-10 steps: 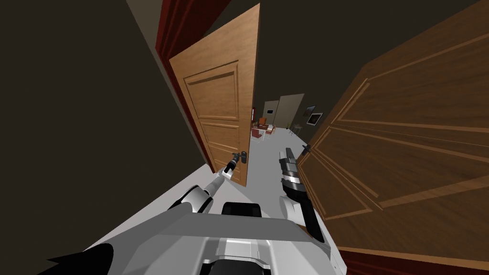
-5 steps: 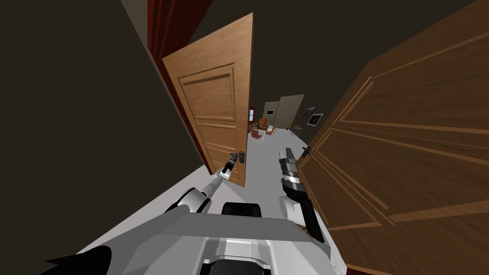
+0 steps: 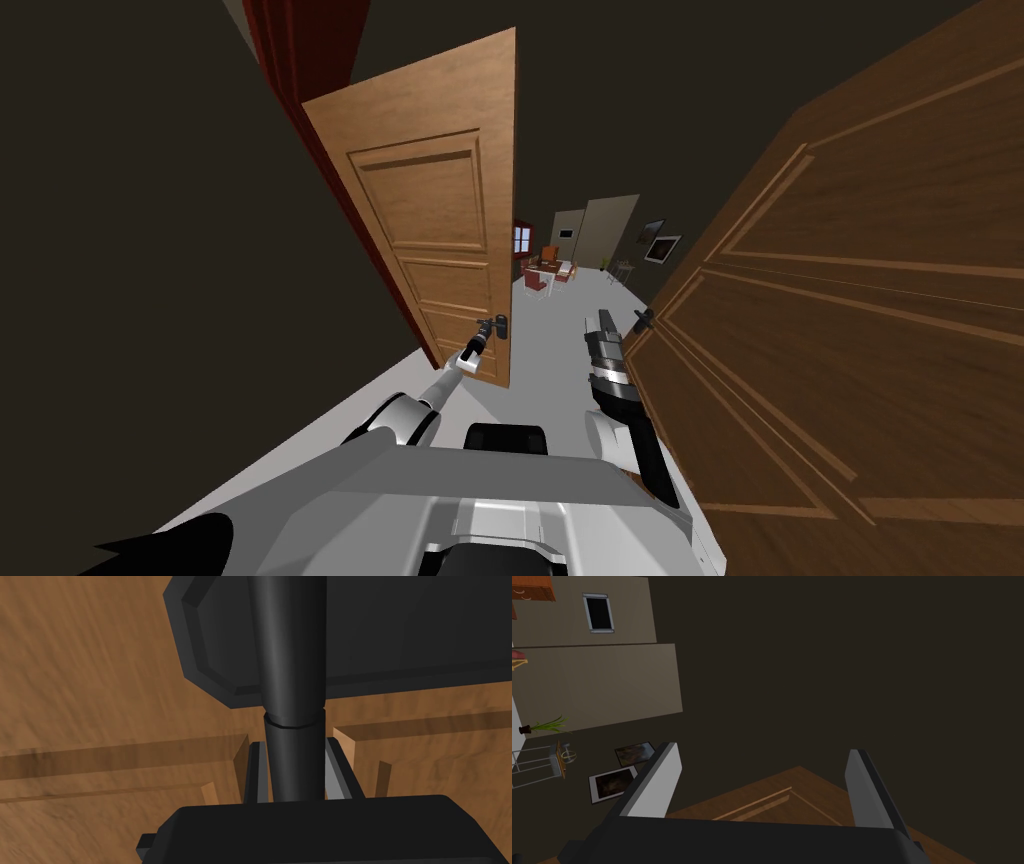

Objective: Push the door open

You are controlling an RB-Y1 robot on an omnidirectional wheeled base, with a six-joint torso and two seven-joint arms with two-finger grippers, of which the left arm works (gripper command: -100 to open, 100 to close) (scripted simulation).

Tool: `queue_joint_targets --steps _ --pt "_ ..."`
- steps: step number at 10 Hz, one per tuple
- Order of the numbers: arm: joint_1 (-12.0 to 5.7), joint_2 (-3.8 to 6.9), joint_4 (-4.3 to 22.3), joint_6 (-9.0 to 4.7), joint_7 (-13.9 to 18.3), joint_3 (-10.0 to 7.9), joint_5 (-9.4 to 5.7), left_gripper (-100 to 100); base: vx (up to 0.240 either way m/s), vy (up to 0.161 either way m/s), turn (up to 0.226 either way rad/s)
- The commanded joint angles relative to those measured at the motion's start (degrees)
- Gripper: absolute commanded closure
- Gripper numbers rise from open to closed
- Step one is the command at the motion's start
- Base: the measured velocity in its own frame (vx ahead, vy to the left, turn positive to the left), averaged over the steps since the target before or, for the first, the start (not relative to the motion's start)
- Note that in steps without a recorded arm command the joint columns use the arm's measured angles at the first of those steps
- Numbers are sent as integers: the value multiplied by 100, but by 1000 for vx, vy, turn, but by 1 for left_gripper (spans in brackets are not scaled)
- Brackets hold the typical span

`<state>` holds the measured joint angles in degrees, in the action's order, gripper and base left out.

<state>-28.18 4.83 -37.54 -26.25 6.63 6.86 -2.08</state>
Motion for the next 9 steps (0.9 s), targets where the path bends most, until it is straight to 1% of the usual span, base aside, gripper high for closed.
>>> queue_joint_targets --steps 1,2,3,4,5,6,7,8,9 --pt "9 86 -6 -23 -48 -184 -16 100 103 -99 48" --pt "11 119 17 -28 -75 -326 -23 100 139 -142 13" --pt "11 119 17 -28 -75 -326 -23 100 108 -129 53" --pt "13 150 39 -32 -102 -465 -29 100 100 -100 4" --pt "14 163 49 -35 -115 -531 -33 100 128 -119 4" --pt "14 163 49 -35 -115 -531 -33 100 89 -77 33" --pt "17 190 70 -39 -140 -661 -39 100 87 -91 2" --pt "17 190 70 -39 -140 -661 -39 100 74 -92 17" --pt "19 213 89 -43 -163 -781 -45 100 106 -108 22"
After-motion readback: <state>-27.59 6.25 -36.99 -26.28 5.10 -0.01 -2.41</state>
